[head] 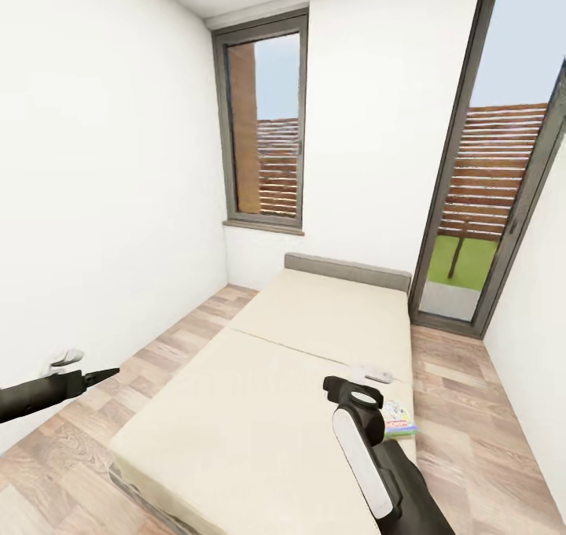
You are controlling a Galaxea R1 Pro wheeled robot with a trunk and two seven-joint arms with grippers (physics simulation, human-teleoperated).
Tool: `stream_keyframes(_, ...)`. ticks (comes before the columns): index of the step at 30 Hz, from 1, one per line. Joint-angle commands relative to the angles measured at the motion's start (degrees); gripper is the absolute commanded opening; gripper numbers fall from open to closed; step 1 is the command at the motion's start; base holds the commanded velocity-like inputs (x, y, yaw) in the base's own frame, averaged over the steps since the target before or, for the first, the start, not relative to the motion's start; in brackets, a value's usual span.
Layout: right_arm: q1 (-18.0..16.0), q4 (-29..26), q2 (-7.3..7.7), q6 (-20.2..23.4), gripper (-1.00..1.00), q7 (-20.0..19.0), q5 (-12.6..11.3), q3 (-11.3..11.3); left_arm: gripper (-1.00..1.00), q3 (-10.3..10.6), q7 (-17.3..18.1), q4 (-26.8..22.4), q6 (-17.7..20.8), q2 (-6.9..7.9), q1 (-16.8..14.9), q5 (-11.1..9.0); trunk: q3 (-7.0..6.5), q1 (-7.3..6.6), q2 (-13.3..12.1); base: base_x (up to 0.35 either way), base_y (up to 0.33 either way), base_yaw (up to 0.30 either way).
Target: Put all the toys in the child's room - the three board games (two on the bed and one on the table), the two jigsaw puzzles on the table, and the tennis ball on the table - inside the toy box on the table in the child's room.
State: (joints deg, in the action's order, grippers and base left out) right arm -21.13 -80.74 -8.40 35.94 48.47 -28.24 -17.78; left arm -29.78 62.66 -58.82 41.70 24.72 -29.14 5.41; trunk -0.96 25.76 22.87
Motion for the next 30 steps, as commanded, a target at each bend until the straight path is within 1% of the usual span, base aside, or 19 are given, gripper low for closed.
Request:
stream_keyframes(1, -0.1, 0.0, -0.01, 0.2, 1.00, 0.5, -0.4, -0.1, 1.00, -0.2, 0.6, -0.1, 0.4, -0.02, 0.0, 0.6, 0.03, 0.03, 0.0, 0.000, -0.082, -0.284)
stream_keyframes(7, -0.1, -0.2, -0.02, 0.0, 1.00, 0.5, -0.4, -0.3, 1.00, -0.3, 0.6, -0.1, 0.4, -0.02, 0.0, 0.6, 0.03, 0.03, 0.0, -0.005, -0.035, -0.279)
stream_keyframes(11, -0.1, -0.4, -0.03, -0.2, 1.00, 0.5, -0.3, -0.4, 1.00, -0.2, 0.5, -0.1, 0.4, -0.02, 0.0, 0.6, 0.03, 0.03, 0.0, -0.049, -0.008, -0.158)
stream_keyframes(21, -0.1, -0.5, -0.10, -0.3, 1.00, 0.5, -0.3, -0.6, 1.00, -0.3, 0.5, -0.1, 0.4, -0.02, 0.0, 0.6, 0.03, 0.03, 0.0, -0.066, -0.022, -0.030)
stream_keyframes(26, 0.0, -0.5, 0.03, -0.6, 1.00, 0.5, -0.3, -0.7, 1.00, -0.3, 0.5, -0.1, 0.4, -0.02, 0.0, 0.6, -0.04, 0.03, 0.0, -0.015, -0.156, 0.032)
stream_keyframes(30, 0.0, -0.5, 0.25, -1.9, 1.00, 0.5, -0.3, -0.7, 1.00, -0.3, 0.6, -0.1, 0.4, -0.02, 0.0, 0.6, -0.27, 0.03, 0.0, -0.005, -0.230, 0.078)
